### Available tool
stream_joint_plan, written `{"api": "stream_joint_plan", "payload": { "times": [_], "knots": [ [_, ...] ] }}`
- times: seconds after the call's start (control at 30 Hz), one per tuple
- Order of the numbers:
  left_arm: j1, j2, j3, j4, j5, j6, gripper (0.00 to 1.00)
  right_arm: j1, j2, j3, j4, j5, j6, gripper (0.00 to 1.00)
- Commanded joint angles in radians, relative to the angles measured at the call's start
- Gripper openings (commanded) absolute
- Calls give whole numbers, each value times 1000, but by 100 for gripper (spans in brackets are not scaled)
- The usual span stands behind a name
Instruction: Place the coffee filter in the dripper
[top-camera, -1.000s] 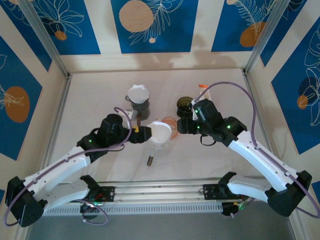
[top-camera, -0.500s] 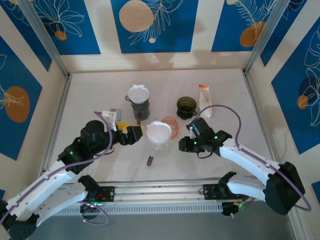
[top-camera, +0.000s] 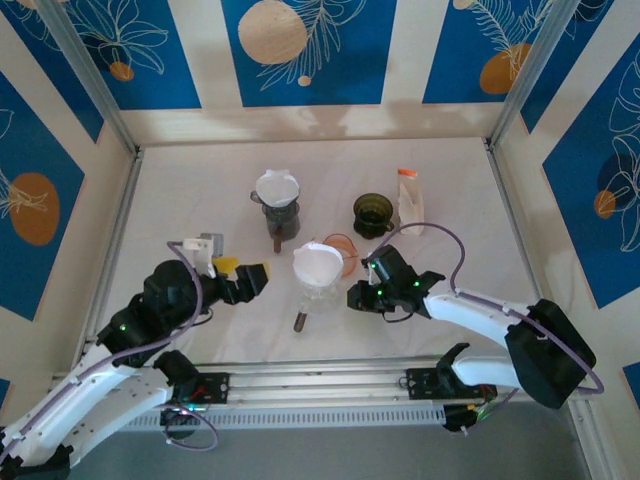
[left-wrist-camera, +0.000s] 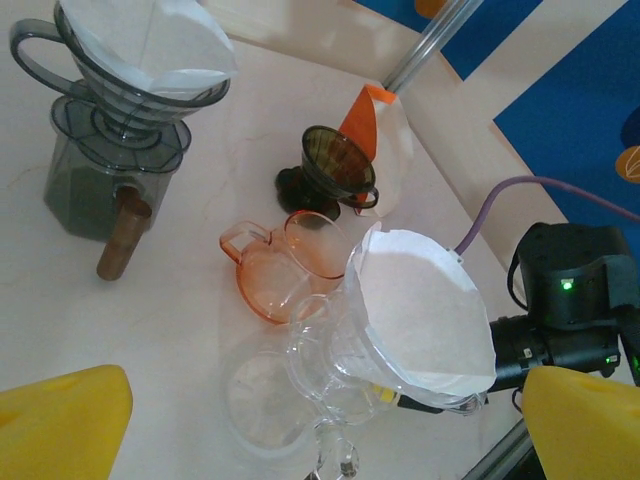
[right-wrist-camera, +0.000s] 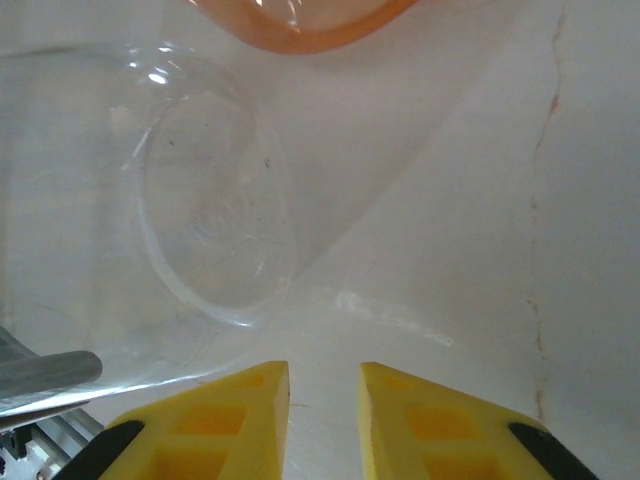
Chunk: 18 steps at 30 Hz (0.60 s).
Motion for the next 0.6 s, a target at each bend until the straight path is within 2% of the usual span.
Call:
{"api": "stream_joint_plan", "payload": {
  "times": [0.0,0.23,0.57],
  "knots": [
    [11,-6,5,-40,-32,11,100,-3,25,-17,83,-68,25,26],
    [10,-28,18,-60,-49,16,100,10,74,-18,140,-99,19,23],
    [11,-39,25,-81,-58,5,100,72,149,13,194,-74,58,22]
  ]
}}
